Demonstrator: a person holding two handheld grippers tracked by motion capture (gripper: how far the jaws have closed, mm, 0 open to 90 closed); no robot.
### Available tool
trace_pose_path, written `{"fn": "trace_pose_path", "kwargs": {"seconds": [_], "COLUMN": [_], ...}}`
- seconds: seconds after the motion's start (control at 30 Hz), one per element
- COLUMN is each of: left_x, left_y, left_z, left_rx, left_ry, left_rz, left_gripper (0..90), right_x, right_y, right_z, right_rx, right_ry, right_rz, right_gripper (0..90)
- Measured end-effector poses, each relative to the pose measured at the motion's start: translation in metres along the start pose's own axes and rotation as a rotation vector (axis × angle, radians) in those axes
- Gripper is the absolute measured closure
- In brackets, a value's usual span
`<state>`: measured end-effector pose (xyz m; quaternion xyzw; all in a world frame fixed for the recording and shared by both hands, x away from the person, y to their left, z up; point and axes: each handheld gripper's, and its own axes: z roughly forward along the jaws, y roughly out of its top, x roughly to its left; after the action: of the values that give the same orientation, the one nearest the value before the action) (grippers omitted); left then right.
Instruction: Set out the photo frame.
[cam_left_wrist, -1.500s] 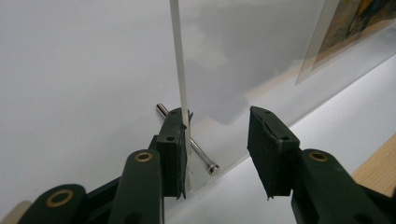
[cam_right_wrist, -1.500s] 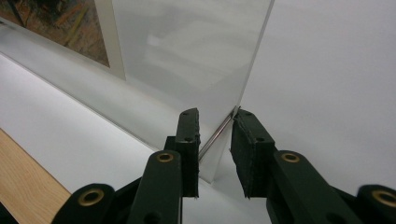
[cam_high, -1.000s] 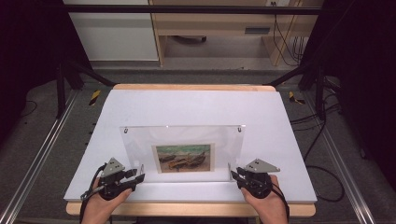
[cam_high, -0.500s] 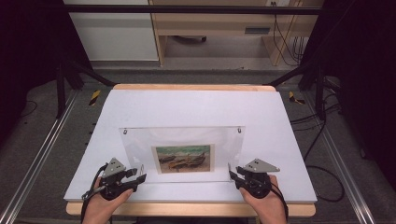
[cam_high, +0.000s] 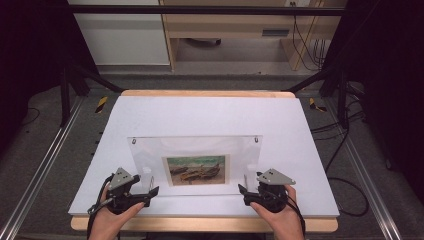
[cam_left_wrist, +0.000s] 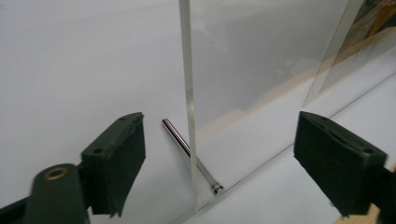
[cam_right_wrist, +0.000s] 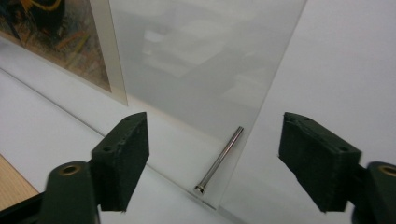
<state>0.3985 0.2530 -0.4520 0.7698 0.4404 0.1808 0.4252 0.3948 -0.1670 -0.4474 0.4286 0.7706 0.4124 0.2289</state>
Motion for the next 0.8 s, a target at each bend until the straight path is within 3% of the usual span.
{"fn": "trace_pose_path", "kwargs": {"seconds": [0.17,0.43,0.8], "left_x": [-0.001,-0.001,0.002], "left_y": [0.002,0.005,0.003], "left_z": [-0.002,-0.009,-0.025], "left_rx": [-0.032,-0.088,-0.129], "left_ry": [0.009,-0.003,0.010], "left_rz": [-0.003,0.032,0.045], "left_gripper": [6.4,5.5,5.5], "right_x": [0.001,0.000,-0.013], "right_y": [0.002,0.006,0.007], "right_z": [-0.001,-0.007,-0.024], "right_rx": [-0.032,-0.094,-0.157], "right_ry": [-0.020,-0.053,-0.098], "right_rz": [-0.025,-0.049,-0.001], "right_gripper": [13.6,7.3,7.4]}}
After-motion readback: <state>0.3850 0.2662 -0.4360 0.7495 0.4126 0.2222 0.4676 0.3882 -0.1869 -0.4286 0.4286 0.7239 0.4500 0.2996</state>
